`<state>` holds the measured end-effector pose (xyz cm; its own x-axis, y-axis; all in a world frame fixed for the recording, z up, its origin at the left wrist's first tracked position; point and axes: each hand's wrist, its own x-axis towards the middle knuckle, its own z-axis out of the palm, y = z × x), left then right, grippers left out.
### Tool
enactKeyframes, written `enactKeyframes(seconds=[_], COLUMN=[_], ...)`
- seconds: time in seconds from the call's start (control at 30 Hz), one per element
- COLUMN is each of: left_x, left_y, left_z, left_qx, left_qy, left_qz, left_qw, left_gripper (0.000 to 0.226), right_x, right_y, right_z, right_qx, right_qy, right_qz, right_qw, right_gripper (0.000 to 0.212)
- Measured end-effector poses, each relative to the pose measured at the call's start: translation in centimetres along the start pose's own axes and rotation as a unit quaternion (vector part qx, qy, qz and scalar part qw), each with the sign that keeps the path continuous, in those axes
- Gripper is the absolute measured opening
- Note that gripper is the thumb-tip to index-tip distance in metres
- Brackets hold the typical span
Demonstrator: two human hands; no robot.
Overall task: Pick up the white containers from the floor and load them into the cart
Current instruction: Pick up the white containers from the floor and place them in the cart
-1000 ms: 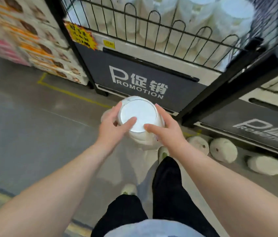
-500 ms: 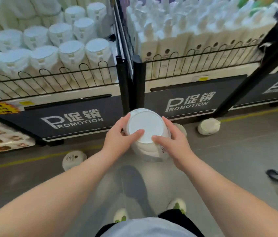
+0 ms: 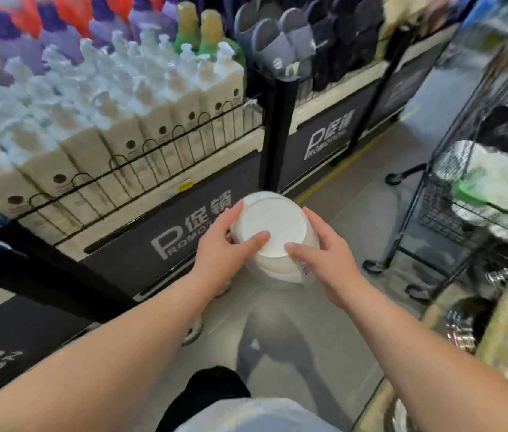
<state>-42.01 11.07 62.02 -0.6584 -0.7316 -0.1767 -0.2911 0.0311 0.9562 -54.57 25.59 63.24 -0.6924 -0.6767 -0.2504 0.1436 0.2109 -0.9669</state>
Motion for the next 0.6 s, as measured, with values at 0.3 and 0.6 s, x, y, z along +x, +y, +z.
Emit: enactKeyframes(seconds=[0.3, 0.6], left_x=[15.1, 24.4], left_y=[6.3, 12.5], left_z=[11.2, 25.0], left_qx=[0.032, 0.064], left_qy=[-0.164, -0.327], left_qz=[0.082, 0.13], left_qw=[0.983, 0.934], left_gripper=[0.077, 0.089], right_x=[9.0, 13.7], right_y=[-2.3, -3.9], right_z=[-9.5, -20.2], right_qx=[0.04, 0.1], right_qy=[0.2, 0.358], right_qz=[-0.02, -0.013], right_qw=[0.979, 0.928], right_gripper=[0.073, 0.074])
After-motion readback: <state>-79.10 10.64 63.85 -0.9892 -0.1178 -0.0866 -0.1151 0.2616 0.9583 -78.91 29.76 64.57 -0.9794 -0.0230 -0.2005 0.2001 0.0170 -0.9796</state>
